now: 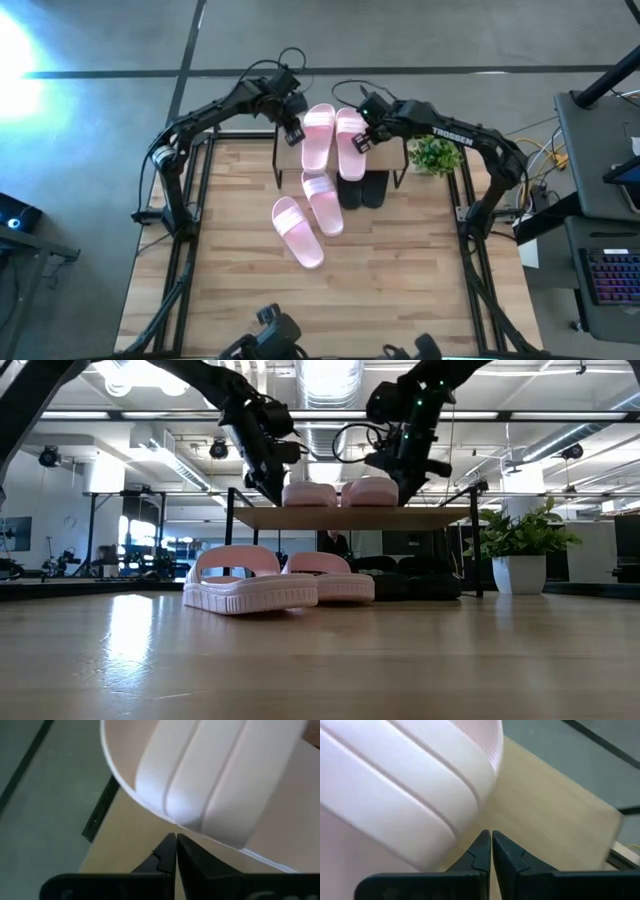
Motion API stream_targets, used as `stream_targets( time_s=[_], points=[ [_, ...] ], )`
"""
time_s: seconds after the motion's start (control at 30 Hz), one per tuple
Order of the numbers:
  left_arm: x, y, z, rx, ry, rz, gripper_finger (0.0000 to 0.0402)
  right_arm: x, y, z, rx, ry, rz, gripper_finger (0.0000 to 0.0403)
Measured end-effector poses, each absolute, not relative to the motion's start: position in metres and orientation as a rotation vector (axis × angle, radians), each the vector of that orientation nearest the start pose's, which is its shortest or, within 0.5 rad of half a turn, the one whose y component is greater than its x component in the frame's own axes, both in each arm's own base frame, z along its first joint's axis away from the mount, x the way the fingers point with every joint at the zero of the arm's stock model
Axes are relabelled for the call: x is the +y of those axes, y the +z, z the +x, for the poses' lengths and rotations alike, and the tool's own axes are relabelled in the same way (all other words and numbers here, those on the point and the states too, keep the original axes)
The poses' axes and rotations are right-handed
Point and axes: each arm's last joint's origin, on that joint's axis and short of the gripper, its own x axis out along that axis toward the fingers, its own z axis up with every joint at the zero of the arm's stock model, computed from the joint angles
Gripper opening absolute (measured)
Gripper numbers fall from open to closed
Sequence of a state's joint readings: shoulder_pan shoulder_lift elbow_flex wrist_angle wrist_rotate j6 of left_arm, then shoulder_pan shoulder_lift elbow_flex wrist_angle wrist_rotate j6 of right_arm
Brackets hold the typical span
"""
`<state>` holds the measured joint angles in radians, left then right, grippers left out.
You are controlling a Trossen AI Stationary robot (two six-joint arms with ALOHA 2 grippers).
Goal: Pick and place slides into the shelf
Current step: Adjust the slippers on the shelf
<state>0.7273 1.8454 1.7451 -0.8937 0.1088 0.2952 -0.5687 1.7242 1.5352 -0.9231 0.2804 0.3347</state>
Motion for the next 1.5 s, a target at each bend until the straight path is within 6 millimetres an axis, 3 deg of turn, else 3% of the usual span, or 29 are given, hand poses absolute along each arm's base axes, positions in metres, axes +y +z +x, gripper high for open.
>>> stream_targets(
  time_s=[0.47, 0.7, 0.83, 1.07, 1.27, 1.5],
  points=[
    [0.255, 0.309, 0.294, 1.016, 0.344, -0.178, 0.0, -0.202, 0.303, 0.299, 0.929, -0.884, 0.469, 0.0009],
    [0.249, 0.313, 0.285, 1.107, 0.357, -0.12, 0.0, -0.198, 0.302, 0.281, 1.086, -1.062, 0.402, 0.0009],
    [0.245, 0.321, 0.28, 1.095, 0.359, -0.111, 0.0, -0.183, 0.31, 0.269, 1.163, -0.873, 0.557, 0.0009],
    [0.244, 0.327, 0.279, 1.073, 0.365, -0.098, 0.0, -0.131, 0.334, 0.268, 1.138, -0.531, 0.762, 0.0009],
    [0.234, 0.328, 0.287, 0.988, 0.224, -0.193, 0.0, -0.108, 0.328, 0.284, 1.173, -0.481, 0.747, 0.0009],
    [0.211, 0.331, 0.314, 0.885, 0.1, -0.153, 0.0, -0.107, 0.324, 0.293, 1.145, -0.483, 0.766, 0.0009]
  ],
)
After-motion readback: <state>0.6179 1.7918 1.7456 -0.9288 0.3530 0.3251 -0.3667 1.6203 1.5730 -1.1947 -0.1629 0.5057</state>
